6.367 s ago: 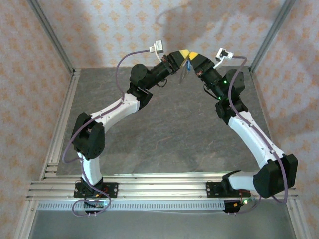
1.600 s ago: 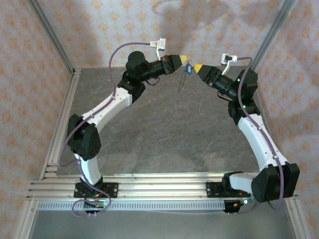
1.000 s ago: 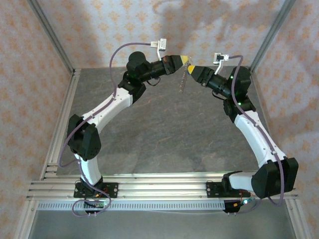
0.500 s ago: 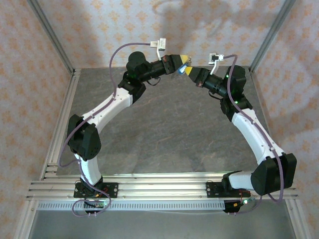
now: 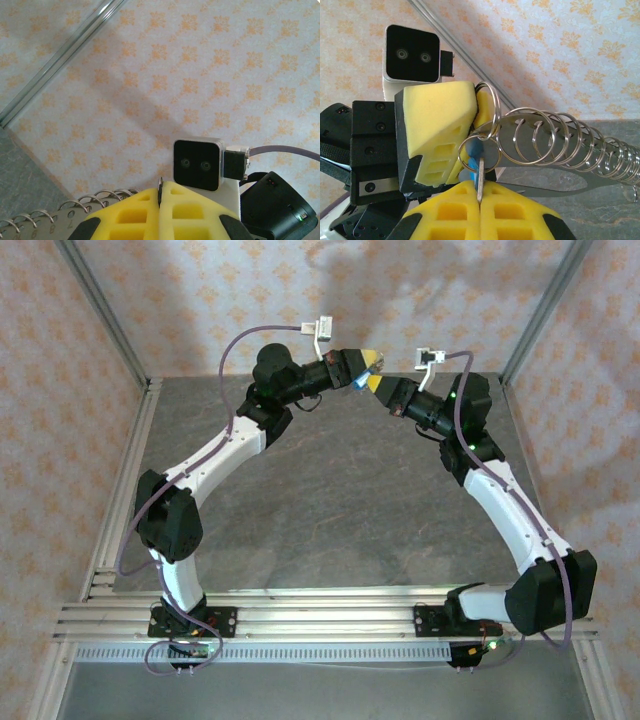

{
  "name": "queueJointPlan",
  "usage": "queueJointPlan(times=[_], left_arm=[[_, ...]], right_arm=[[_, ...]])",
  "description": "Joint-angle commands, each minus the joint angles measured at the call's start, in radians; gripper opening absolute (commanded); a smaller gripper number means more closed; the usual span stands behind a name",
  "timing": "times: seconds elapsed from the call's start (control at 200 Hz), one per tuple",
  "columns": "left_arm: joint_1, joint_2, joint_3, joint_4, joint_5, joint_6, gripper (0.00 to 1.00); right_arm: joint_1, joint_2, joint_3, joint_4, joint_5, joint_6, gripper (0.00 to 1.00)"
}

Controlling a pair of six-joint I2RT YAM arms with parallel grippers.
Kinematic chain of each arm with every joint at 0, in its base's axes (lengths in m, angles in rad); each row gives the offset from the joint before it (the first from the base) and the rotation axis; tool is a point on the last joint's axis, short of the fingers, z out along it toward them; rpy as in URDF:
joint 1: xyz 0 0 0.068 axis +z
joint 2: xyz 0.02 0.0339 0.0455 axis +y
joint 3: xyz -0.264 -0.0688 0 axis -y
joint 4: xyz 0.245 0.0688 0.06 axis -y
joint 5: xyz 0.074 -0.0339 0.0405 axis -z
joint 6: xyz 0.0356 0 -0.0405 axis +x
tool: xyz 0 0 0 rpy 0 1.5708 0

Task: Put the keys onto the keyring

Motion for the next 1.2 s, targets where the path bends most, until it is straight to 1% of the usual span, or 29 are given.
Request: queueJointPlan(times=[0.0,0.065,0.17,0.265,0.39,0.691,0.846,1.191], left_arm=[[-0.016,-0.049,-0.007,0.088,-0.003,-0.01,0.0],[-0.016,-0.052,-0.009,0.089,-0.003,-0.008,0.0],[-0.021,-0.05,-0.012,0.097,-0.002,-0.013,0.0],[-0.023,-0.052,-0.021,0.1,-0.002,-0.014,0.0],[-0.023,-0.059,-0.031,0.095,-0.003,-0.004,0.0],[-0.022,-0.074,-0.038,0.053,-0.002,0.04,0.0],[-0.023,-0.075,-0.037,0.042,0.001,0.049,0.0],[-0.034,-0.075,-0.021,-0.017,0.002,0.094,0.0]], right_arm=[[0.022,-0.014,0.005,0.005,0.028,-0.025,0.0],[0.022,-0.004,0.003,0.028,0.052,0.003,0.0],[0.026,0.042,0.019,0.129,0.009,0.094,0.0],[0.028,0.048,0.025,0.132,0.017,0.098,0.0],[0.022,0.019,0.018,0.068,0.043,0.05,0.0],[-0.065,-0.056,-0.026,0.012,0.049,0.062,0.0],[-0.073,-0.062,0.015,-0.062,0.033,0.03,0.0],[-0.064,-0.04,0.141,-0.229,-0.052,-0.05,0.0]])
